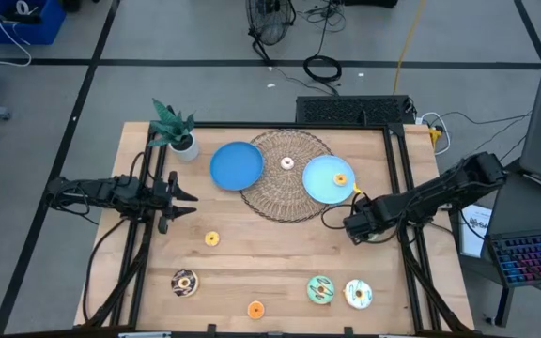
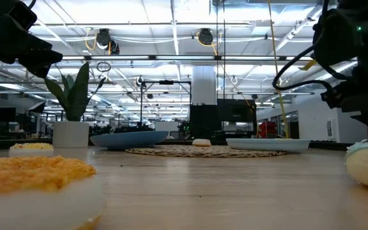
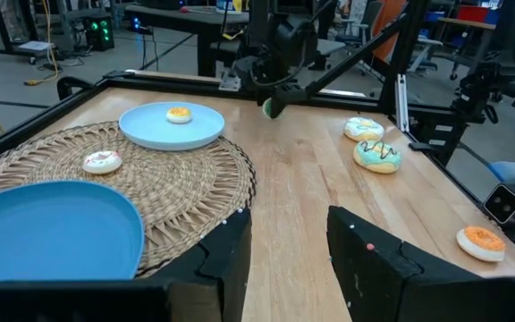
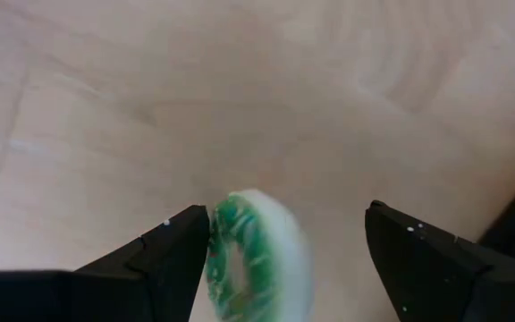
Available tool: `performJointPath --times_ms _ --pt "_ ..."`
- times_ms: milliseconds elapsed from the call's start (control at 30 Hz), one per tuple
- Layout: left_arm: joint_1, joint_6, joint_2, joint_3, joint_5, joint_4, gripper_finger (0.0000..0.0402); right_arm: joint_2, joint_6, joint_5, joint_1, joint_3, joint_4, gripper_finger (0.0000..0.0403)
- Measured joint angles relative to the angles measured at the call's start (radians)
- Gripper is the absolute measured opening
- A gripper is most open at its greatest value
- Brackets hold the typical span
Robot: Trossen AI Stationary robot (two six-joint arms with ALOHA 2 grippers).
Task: Pick & Place donuts
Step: Put the small green donut on the light blue plate
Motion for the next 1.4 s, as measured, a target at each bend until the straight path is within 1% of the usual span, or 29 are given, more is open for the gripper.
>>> performJointPath --times_ms 133,433,600,833,1033,1233,1400 --pt "0.0 0.0 0.0 0.0 0.0 0.0 0.015 0.001 -0.023 -0.005 -0.001 0.0 0.018 0.0278" --pt "0.0 0.0 0.0 0.0 0.0 0.0 0.015 0.0 -0.015 -0.006 -0.001 0.0 -0.044 0.0278" --pt "0.0 0.0 0.0 0.0 0.0 0.0 0.015 0.0 0.007 -0.039 0.004 0.0 -0.054 0.0278" --pt "0.0 0.0 0.0 0.0 0.0 0.0 0.015 0.0 0.033 -0.054 0.006 -0.017 -0.051 0.0278" --pt "0.0 0.0 0.0 0.0 0.0 0.0 0.015 -0.002 0.034 -0.058 0.006 -0.039 -0.008 0.0278" --pt "0.0 0.0 0.0 0.0 0.0 0.0 0.015 -0.001 0.033 -0.058 0.006 -0.04 -0.002 0.0278" --pt "0.0 0.0 0.0 0.0 0.0 0.0 0.015 -0.001 0.031 -0.07 0.006 -0.04 0.002 0.026"
